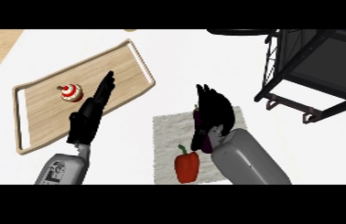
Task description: Pick the eggplant from the placemat and place it in the tiered shelf
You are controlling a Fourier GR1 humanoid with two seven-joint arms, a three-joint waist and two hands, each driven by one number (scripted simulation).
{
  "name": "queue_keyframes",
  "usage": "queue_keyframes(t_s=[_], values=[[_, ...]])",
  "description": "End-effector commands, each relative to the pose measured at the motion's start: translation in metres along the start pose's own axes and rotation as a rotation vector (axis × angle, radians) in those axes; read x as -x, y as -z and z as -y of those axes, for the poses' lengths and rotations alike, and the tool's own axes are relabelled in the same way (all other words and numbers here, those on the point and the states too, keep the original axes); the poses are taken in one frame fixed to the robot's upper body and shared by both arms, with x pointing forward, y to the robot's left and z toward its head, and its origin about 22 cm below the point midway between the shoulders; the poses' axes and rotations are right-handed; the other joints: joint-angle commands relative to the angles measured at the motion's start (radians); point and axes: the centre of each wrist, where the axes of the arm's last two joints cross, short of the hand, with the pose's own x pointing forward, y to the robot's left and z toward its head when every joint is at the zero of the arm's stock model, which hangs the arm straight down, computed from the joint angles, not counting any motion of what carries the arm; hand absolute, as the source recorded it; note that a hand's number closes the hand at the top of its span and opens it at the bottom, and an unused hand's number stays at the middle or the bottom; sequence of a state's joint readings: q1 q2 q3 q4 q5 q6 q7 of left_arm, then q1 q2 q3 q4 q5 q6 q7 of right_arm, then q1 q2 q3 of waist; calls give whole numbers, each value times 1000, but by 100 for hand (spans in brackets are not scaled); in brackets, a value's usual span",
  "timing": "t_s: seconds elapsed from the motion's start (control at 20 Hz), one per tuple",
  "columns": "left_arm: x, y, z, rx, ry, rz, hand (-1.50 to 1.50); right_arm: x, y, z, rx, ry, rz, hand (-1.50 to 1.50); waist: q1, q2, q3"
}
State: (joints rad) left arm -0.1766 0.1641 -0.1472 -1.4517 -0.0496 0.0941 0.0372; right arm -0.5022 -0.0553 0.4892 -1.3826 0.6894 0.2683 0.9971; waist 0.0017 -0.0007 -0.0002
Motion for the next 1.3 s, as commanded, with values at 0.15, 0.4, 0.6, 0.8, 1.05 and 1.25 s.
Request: queue_keyframes(t_s=[0.15,0.4,0.6,0.8,1.05,1.25], values=[[-14,7,-6,-5,2,1,0,14,-1,-4,-28,-29,-52,-150,-3,0,0],[2,-4,-4,-10,-3,-3,0,7,4,-24,-73,-61,-61,-150,0,0,0],[0,-8,-9,-16,-1,6,0,17,10,-27,-100,-123,-26,150,0,0,0],[7,-17,-6,22,-8,-5,0,12,22,-19,-44,-172,9,150,4,0,0],[4,-9,-14,-18,2,-4,0,51,-5,-21,-58,-197,219,150,-13,-5,1],[7,-7,-9,-26,-18,-27,0,61,-27,-21,-189,-317,641,150,-43,-19,7]])
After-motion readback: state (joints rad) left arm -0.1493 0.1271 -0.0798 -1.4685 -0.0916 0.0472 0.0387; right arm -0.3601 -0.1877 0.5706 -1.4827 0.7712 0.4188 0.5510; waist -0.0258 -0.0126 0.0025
